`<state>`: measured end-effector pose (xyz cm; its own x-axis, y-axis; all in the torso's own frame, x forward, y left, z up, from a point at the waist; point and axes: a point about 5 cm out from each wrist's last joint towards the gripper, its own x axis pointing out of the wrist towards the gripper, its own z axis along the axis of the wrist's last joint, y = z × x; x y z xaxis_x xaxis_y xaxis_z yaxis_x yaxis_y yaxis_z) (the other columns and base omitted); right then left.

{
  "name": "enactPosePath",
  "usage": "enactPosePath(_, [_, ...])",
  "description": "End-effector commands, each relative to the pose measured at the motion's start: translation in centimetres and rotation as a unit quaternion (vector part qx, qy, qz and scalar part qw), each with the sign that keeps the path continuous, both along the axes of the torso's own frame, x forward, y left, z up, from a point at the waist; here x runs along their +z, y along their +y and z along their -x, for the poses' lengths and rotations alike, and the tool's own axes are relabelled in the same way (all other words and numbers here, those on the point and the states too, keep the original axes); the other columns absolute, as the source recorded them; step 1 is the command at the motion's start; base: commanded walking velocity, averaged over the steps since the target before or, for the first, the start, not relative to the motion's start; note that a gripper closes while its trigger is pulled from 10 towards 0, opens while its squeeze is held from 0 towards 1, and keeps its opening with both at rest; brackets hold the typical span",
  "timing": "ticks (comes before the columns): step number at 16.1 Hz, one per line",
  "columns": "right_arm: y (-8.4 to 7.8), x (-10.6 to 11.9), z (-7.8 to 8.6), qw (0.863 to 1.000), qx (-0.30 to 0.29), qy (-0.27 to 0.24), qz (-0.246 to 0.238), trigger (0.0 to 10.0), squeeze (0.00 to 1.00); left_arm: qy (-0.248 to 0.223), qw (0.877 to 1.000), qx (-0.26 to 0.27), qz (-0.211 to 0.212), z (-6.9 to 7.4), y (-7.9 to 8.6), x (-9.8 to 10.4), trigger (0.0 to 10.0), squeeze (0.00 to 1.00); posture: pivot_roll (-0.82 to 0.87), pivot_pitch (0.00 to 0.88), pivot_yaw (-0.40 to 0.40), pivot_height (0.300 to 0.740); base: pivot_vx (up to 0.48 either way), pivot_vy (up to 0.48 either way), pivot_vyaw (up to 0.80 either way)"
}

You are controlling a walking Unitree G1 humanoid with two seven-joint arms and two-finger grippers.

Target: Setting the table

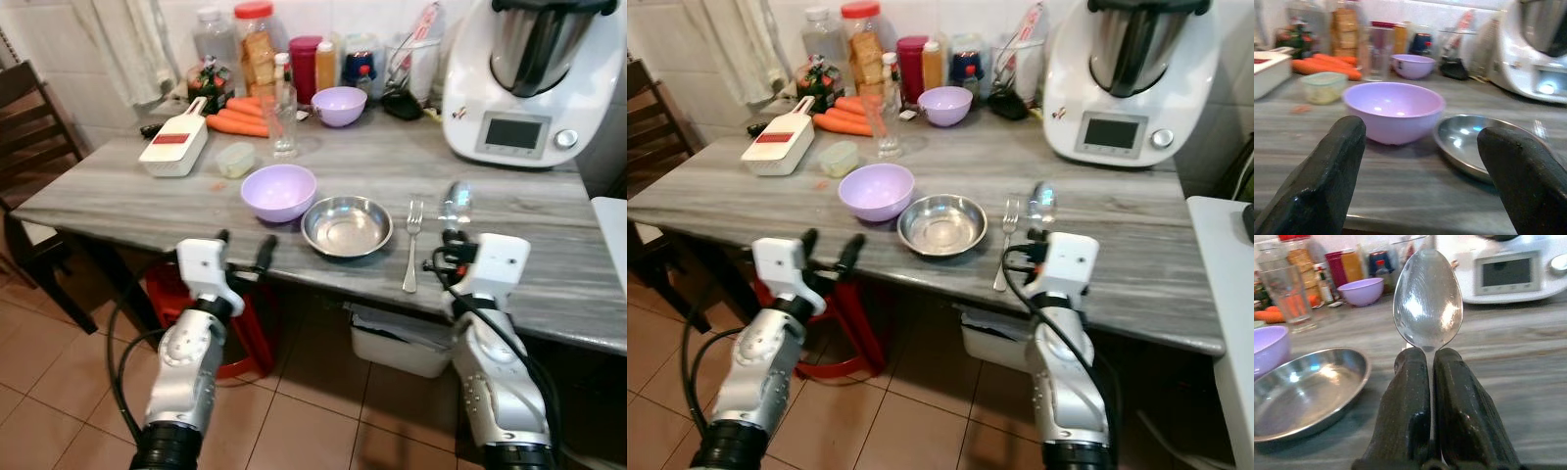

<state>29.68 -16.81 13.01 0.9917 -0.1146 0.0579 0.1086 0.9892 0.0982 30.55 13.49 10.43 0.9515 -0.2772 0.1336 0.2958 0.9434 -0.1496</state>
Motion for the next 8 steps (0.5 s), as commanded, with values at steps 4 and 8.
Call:
enactPosePath(4, [-0.7,0.1,-0.5,1.000,-0.017,0.013,-0.003,10.0,0.00,0.011,0.999,-0.039,-0.019,1.0,0.3,-0.6,10.0,0.00,-0.09,0.040,0.080,0.740,0.000,0.000,0.00])
enactPosePath(8, [-1.8,0.1,-1.9,0.998,-0.046,0.041,-0.017,10.0,0.00,0.020,0.991,-0.127,-0.024,2.3,-0.5,-1.3,10.0,0.00,-0.09,0.053,0.079,0.740,0.000,0.000,0.00])
